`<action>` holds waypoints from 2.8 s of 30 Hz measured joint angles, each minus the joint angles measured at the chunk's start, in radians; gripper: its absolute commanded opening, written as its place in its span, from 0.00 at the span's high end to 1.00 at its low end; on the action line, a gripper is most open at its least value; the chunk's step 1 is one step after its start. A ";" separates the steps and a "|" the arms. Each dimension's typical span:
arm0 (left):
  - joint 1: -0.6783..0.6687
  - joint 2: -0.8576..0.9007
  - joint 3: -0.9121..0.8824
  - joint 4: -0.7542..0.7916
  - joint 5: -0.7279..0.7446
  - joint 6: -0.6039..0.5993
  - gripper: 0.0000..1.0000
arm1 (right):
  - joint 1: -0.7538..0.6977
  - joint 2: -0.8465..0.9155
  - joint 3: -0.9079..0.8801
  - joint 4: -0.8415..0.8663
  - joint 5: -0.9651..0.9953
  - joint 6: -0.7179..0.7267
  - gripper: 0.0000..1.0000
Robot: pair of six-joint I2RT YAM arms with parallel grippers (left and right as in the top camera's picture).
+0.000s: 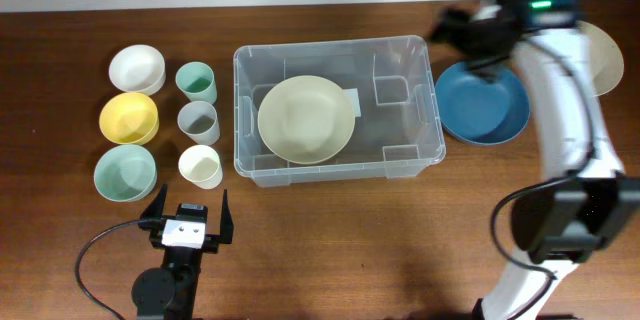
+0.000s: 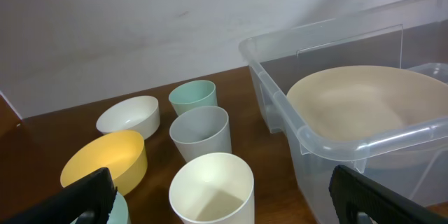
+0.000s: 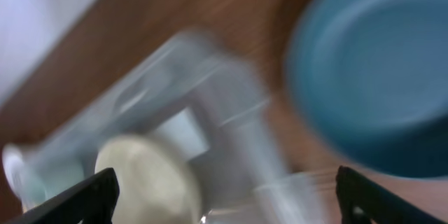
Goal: Pack container
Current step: 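Move the right gripper back to the blue plate, then grasp the rim of the blue plate with the right gripper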
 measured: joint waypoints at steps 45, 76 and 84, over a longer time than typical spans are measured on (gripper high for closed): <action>0.000 0.000 0.000 0.000 0.000 0.000 0.00 | -0.363 0.002 -0.606 0.340 0.073 -0.072 0.31; 0.000 0.000 0.000 0.000 0.000 0.000 0.00 | -0.363 0.002 -0.653 0.397 0.065 -0.068 0.96; 0.000 0.000 0.000 0.000 0.000 0.000 0.00 | -0.419 0.002 -0.653 0.405 -0.021 -0.056 0.96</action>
